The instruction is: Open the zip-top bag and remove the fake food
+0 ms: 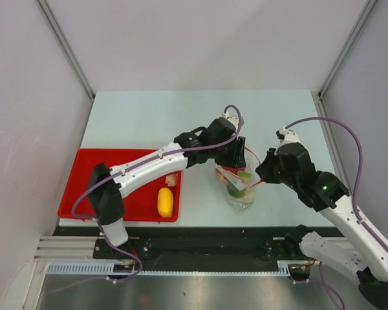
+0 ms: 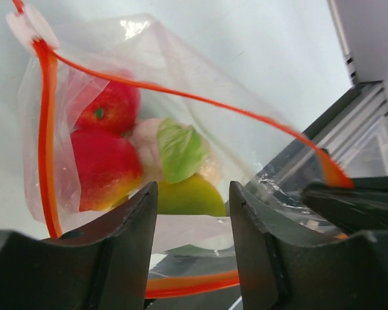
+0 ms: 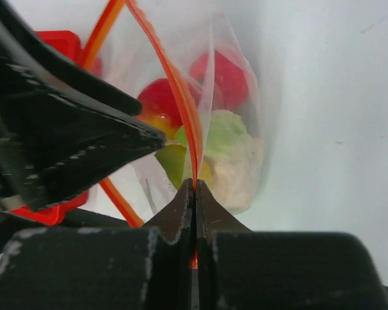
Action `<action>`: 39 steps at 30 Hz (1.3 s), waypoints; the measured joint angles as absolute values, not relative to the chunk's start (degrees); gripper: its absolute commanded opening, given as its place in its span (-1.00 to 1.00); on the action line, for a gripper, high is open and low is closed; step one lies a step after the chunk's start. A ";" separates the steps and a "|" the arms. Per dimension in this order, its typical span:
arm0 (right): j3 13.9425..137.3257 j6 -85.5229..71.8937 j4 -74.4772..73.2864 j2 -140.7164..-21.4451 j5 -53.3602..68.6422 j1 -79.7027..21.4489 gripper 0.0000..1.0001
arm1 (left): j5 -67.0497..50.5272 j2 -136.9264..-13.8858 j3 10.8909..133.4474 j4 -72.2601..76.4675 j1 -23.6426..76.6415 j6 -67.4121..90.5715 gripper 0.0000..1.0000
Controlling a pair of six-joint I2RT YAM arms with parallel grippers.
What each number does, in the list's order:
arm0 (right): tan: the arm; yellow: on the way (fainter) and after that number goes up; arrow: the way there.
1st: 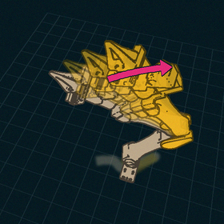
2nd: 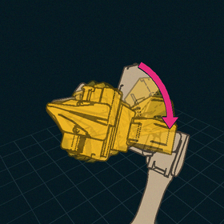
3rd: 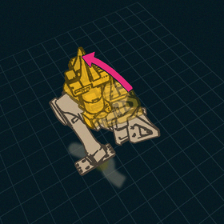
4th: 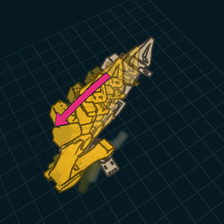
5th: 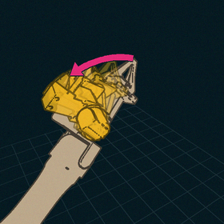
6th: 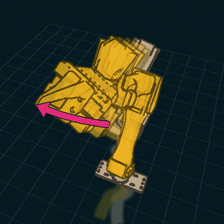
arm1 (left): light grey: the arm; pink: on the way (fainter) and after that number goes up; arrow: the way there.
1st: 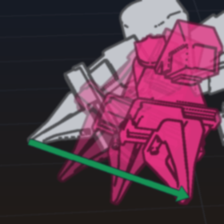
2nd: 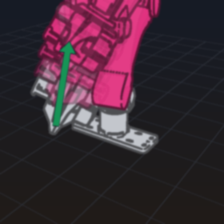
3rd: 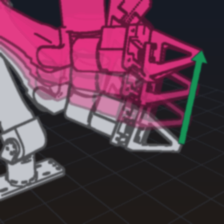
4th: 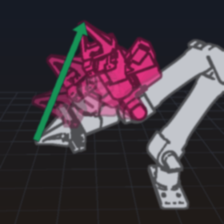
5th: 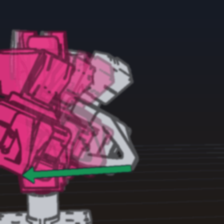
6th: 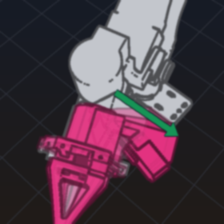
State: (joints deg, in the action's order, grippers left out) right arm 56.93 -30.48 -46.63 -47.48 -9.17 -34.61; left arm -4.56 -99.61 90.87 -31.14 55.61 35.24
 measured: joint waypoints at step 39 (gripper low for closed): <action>57.89 -33.04 -47.75 -42.46 -12.23 -36.21 -1.00 | -13.30 -104.36 84.51 -28.69 63.99 20.29 0.64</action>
State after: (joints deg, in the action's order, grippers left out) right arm 57.89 -33.04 -47.75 -42.46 -12.23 -36.21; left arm -13.30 -104.36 84.51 -28.69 63.99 20.29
